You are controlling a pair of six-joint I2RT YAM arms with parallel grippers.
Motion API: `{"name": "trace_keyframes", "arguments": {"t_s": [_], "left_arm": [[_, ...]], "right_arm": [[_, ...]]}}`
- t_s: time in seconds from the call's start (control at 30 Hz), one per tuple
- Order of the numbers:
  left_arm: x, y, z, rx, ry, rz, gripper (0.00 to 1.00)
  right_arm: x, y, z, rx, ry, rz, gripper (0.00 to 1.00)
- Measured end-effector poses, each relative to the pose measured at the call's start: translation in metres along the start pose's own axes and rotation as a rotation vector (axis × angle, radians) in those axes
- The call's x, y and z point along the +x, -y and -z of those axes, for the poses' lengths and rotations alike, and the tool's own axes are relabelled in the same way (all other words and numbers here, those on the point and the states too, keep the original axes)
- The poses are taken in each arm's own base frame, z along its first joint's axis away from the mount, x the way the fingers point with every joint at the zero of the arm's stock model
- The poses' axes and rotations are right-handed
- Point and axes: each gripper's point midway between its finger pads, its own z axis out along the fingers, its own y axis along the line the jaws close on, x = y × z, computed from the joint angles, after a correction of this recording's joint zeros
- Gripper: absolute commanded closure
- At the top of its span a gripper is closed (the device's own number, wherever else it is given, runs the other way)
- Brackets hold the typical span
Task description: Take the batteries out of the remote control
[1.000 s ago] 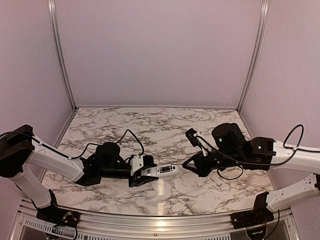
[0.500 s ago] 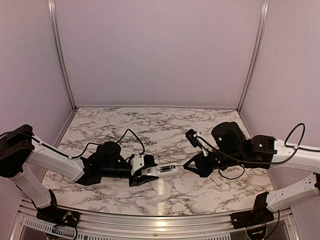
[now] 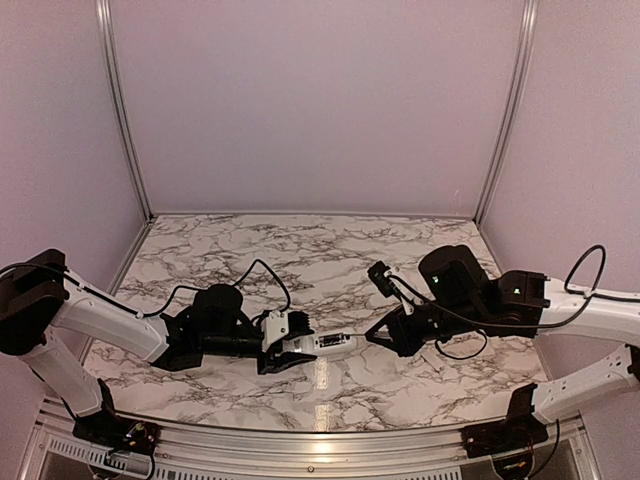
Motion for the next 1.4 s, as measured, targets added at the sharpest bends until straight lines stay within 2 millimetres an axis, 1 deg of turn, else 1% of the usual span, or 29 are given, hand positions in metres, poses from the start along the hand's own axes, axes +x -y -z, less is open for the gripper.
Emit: {"name": "trace_keyframes", "arguments": {"t_s": [0.3, 0.67, 0.93, 1.4], "left_arm": [[0.0027, 0.0013, 0.0000, 0.005, -0.011, -0.004, 1.00], [0.0031, 0.0030, 0.0000, 0.015, -0.011, -0.009, 1.00], [0.0074, 0.0046, -0.0011, 0.022, -0.023, -0.004, 1.00], [0.0074, 0.0034, -0.0040, 0.023, -0.026, -0.003, 1.00]], "right_arm": [[0.0032, -0.0020, -0.0063, -0.014, -0.021, 0.012, 1.00], [0.0043, -0.0046, -0.0077, -0.035, -0.021, 0.016, 1.00], [0.0052, -0.0047, -0.0087, -0.040, -0.020, 0.016, 1.00], [0.0056, -0.0029, -0.0095, -0.039, -0.006, 0.017, 1.00]]}}
